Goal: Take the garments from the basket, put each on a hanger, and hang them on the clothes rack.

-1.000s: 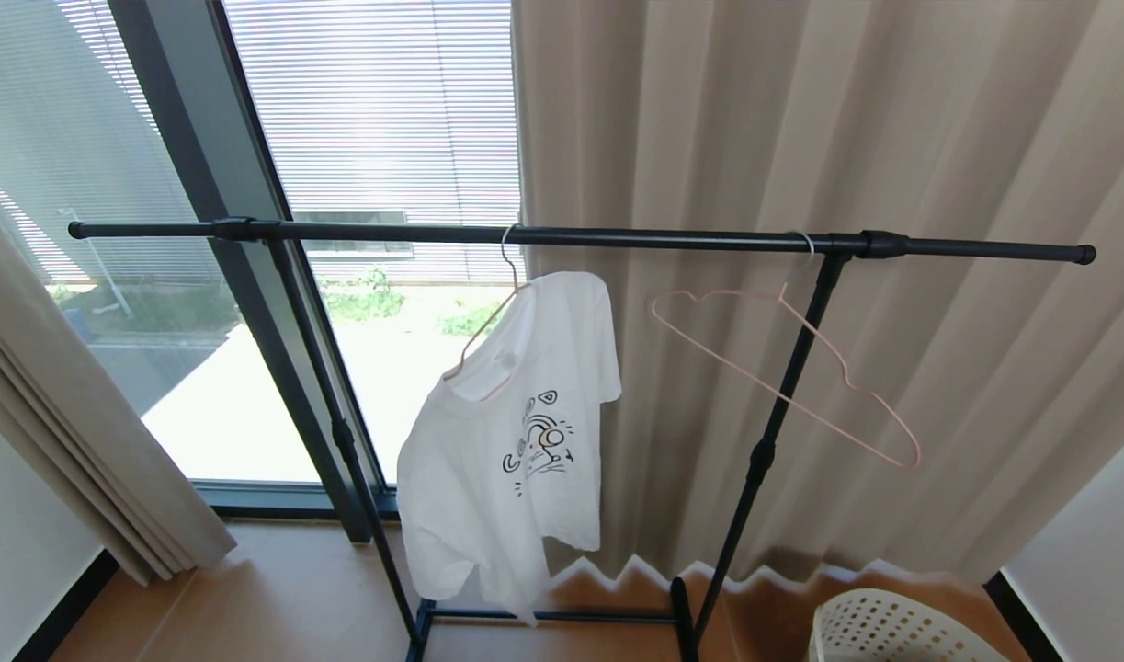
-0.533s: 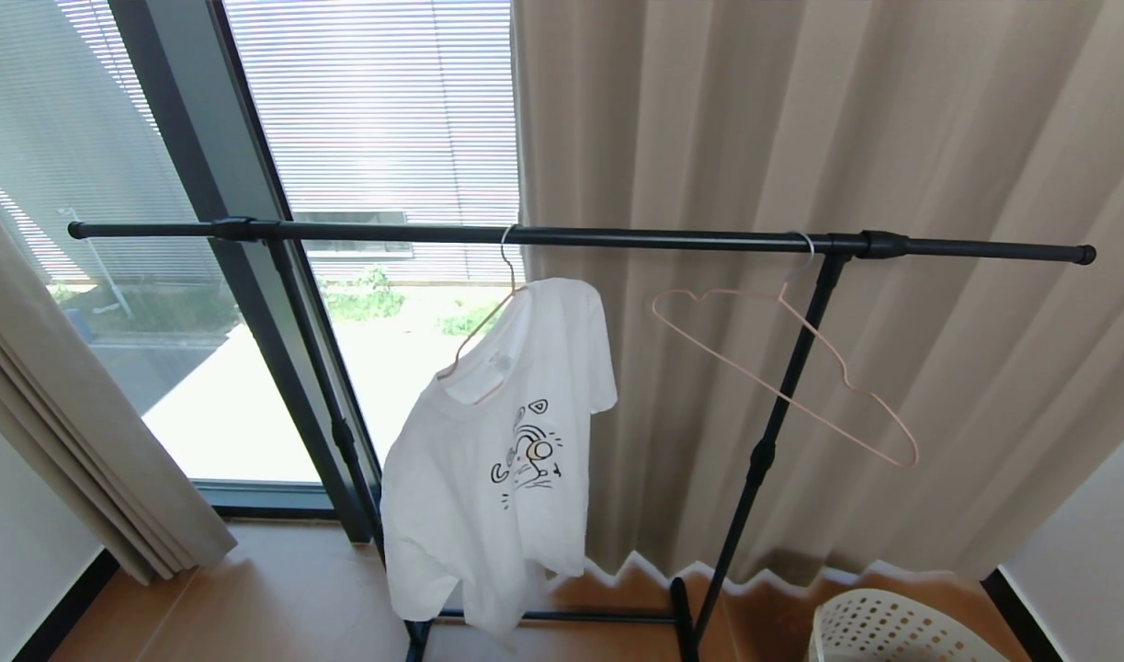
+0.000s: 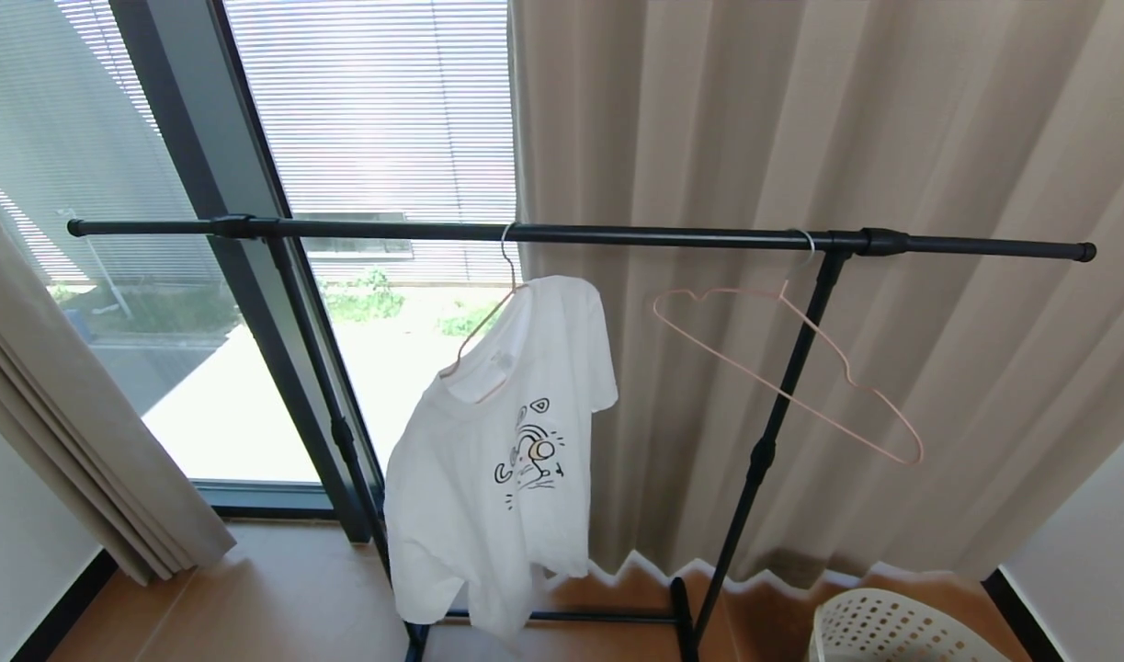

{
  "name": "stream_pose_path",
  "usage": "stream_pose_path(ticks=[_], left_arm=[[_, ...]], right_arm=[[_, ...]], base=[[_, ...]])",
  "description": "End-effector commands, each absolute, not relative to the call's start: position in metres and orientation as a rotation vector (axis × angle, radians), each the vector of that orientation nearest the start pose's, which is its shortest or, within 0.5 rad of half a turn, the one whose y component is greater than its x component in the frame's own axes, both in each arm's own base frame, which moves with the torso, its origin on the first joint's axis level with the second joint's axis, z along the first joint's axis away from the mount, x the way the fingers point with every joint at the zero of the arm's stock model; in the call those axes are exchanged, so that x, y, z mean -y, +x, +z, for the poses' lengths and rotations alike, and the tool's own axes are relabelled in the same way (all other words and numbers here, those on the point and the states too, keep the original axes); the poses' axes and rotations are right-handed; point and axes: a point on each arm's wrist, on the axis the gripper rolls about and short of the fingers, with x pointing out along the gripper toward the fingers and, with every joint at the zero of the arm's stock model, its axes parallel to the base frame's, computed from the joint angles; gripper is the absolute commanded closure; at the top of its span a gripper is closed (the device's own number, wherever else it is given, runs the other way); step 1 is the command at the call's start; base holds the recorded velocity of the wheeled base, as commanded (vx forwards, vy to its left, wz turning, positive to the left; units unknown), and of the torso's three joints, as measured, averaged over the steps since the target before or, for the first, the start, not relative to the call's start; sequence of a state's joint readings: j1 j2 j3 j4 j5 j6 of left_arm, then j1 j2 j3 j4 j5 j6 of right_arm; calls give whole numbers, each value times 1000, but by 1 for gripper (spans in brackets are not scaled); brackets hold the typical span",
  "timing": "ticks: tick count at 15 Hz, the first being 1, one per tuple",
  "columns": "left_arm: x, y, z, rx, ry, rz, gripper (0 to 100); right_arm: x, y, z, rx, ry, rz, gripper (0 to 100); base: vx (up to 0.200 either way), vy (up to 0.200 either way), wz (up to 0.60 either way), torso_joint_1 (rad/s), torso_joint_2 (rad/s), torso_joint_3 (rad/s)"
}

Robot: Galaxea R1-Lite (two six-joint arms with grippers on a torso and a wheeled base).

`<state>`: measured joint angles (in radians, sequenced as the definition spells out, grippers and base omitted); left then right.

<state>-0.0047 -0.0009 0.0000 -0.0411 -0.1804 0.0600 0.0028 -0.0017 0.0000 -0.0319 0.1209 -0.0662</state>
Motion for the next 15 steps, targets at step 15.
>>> stream_pose_path(ticks=[15], left_arm=[[4, -23, 80, 47, 62, -184, 0]], right_arm=[[-3, -23, 79, 36, -68, 123, 0]], base=[[0, 0, 0, -164, 385, 220]])
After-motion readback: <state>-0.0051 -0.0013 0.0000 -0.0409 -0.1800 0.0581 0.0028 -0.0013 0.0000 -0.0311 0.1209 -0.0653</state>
